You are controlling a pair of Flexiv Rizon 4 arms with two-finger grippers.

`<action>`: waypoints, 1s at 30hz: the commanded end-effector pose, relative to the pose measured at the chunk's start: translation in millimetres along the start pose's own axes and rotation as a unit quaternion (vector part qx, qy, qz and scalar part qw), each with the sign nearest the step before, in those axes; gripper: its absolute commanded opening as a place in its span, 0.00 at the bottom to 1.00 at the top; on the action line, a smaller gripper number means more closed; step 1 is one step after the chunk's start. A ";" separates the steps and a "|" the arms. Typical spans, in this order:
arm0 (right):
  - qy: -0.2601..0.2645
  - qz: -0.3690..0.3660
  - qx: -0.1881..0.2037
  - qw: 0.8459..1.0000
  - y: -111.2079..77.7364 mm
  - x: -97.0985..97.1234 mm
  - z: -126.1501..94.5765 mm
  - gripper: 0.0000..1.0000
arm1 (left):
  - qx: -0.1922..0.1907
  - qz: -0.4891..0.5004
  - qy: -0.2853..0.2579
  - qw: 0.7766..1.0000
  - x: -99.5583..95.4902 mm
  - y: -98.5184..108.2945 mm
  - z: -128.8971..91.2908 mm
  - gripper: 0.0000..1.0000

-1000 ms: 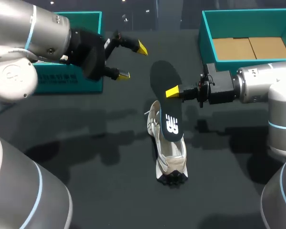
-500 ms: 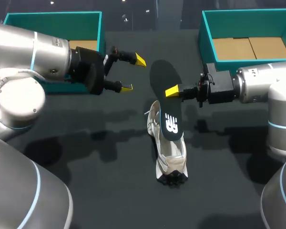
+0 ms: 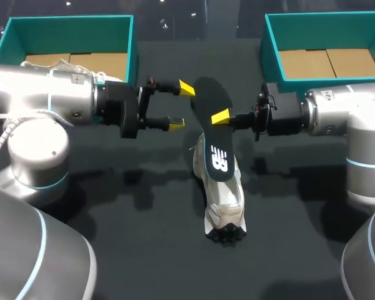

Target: Take the shoe out of the shoebox, open the shoe tongue, remove and reinsert the insole, then place the shoe into the shoebox

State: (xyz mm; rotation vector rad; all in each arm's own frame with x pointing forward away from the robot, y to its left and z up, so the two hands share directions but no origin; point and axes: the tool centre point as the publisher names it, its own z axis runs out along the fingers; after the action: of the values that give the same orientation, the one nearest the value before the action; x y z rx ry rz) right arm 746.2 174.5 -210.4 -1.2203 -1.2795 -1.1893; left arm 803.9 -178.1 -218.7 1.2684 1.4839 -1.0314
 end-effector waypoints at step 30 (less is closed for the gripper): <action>0.021 0.016 -0.016 1.000 -7.7 -7.6 23.4 0.00 | -0.018 0.002 -0.081 0.997 1.3 -17.3 35.3 0.43</action>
State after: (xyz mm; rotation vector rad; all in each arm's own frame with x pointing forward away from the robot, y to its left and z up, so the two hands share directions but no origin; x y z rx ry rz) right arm 738.2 194.4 -219.3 -1.2247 -1.2082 -1.2116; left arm 789.7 -208.1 -225.8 1.1407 1.3729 -1.0790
